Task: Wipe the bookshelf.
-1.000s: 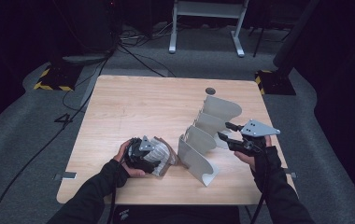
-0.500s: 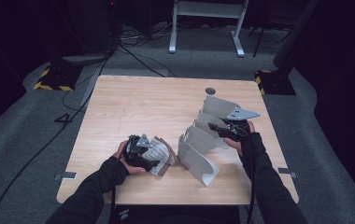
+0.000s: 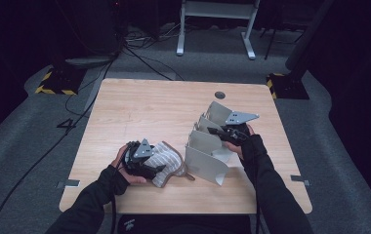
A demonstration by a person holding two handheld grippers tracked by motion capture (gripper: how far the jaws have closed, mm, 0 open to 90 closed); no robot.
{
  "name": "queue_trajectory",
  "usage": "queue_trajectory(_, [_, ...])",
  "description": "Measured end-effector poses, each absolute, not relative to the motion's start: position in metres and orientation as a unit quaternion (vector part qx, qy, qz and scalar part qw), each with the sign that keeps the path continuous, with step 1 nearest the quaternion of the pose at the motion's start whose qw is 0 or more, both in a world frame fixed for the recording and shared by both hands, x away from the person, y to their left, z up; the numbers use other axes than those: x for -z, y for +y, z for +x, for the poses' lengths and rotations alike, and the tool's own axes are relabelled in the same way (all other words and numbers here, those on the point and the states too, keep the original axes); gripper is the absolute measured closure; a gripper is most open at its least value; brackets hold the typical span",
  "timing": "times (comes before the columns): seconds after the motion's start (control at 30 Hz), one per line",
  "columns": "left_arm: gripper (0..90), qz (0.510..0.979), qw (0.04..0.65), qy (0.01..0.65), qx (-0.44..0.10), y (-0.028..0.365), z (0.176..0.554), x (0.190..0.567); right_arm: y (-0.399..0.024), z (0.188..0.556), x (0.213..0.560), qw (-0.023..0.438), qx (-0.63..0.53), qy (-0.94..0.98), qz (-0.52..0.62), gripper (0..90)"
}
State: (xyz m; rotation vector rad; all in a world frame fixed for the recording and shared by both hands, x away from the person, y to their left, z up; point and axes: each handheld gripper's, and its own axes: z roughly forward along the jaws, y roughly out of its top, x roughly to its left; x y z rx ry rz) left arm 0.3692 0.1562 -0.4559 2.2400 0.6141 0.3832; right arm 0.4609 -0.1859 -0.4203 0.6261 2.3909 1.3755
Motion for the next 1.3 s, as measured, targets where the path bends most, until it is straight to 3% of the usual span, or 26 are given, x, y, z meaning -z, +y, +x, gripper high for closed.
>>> queue_trajectory(0.4, [18.5, 0.857, 0.38, 0.288, -0.198, 0.192, 0.374, 0.446, -0.16, 0.451, 0.418, 0.122, -0.485, 0.853, 0.151, 87.9])
queue_trajectory(0.5, [16.3, 0.867, 0.374, 0.265, -0.196, 0.187, 0.366, 0.444, -0.16, 0.446, 0.417, 0.132, -0.483, 0.851, 0.159, 71.9])
queue_trajectory(0.8, [16.8, 0.896, 0.344, 0.243, -0.143, 0.16, 0.362, 0.47, -0.213, 0.422, 0.403, 0.155, -0.492, 0.829, 0.214, 52.0])
queue_trajectory(0.9, [16.9, 0.903, 0.321, 0.238, -0.16, 0.155, 0.365, 0.481, -0.237, 0.407, 0.401, 0.174, -0.484, 0.824, 0.237, 44.1])
queue_trajectory(1.2, [16.0, 0.905, 0.321, 0.236, -0.15, 0.156, 0.377, 0.493, -0.3, 0.392, 0.434, 0.23, -0.432, 0.807, 0.33, 36.0])
queue_trajectory(1.3, [20.8, 0.902, 0.325, 0.243, -0.146, 0.158, 0.379, 0.493, -0.307, 0.393, 0.448, 0.233, -0.404, 0.813, 0.348, 33.7])
